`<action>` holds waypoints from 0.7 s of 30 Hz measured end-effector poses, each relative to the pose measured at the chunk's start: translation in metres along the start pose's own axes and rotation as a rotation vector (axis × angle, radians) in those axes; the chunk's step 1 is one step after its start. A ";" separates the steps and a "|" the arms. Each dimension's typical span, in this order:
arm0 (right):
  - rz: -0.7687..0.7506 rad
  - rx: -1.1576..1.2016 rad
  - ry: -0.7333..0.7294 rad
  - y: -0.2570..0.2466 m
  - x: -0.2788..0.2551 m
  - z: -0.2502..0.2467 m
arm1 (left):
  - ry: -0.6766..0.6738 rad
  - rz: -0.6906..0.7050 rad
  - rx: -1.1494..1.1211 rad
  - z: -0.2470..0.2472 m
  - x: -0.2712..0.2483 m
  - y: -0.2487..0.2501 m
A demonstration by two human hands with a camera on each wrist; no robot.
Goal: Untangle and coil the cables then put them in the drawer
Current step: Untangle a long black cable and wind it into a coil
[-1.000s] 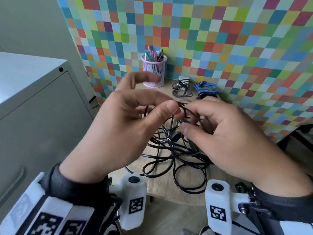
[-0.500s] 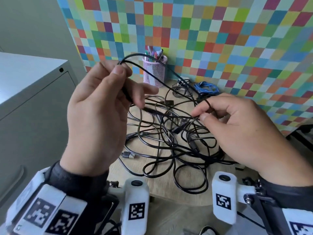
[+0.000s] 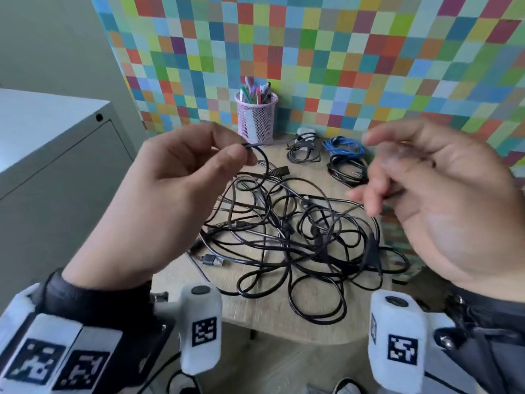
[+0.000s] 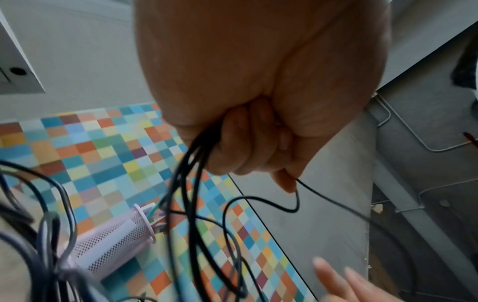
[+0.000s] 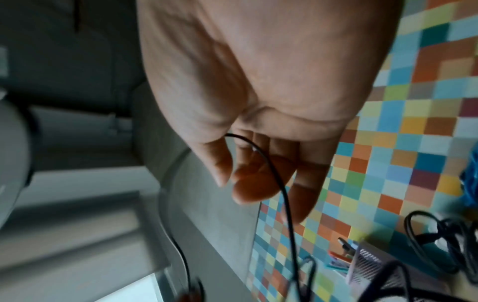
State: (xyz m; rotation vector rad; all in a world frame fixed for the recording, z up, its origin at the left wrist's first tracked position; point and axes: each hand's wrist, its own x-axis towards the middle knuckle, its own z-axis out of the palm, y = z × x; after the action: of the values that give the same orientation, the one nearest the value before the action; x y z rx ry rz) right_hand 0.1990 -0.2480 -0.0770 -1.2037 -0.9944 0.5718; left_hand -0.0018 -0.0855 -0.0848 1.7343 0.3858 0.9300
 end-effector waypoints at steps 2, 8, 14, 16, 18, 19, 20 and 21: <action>0.011 -0.171 -0.083 0.003 -0.003 0.007 | -0.042 0.012 -0.015 0.006 -0.002 0.002; -0.058 -0.369 -0.324 0.021 -0.010 0.039 | -0.150 0.099 0.082 0.022 -0.007 0.010; 0.028 0.081 -0.162 0.007 -0.005 0.024 | -0.140 0.050 0.362 0.006 -0.007 0.011; 0.021 0.025 -0.159 0.008 -0.004 0.022 | -0.133 0.045 0.404 0.004 -0.007 0.015; 0.032 0.010 -0.141 0.009 -0.004 0.024 | -0.121 0.053 0.445 0.001 -0.007 0.016; 0.034 0.029 -0.129 0.009 -0.004 0.025 | -0.114 0.059 0.474 0.000 -0.007 0.016; 0.040 0.062 -0.116 0.009 -0.004 0.026 | -0.106 0.068 0.510 -0.002 -0.006 0.016; 0.050 0.107 -0.105 0.010 -0.003 0.027 | -0.098 0.073 0.546 -0.003 -0.006 0.016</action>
State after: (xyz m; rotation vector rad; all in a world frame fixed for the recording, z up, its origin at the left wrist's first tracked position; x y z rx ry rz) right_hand 0.1752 -0.2342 -0.0866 -1.1152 -1.0118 0.7254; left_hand -0.0106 -0.0937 -0.0718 2.2943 0.5502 0.8334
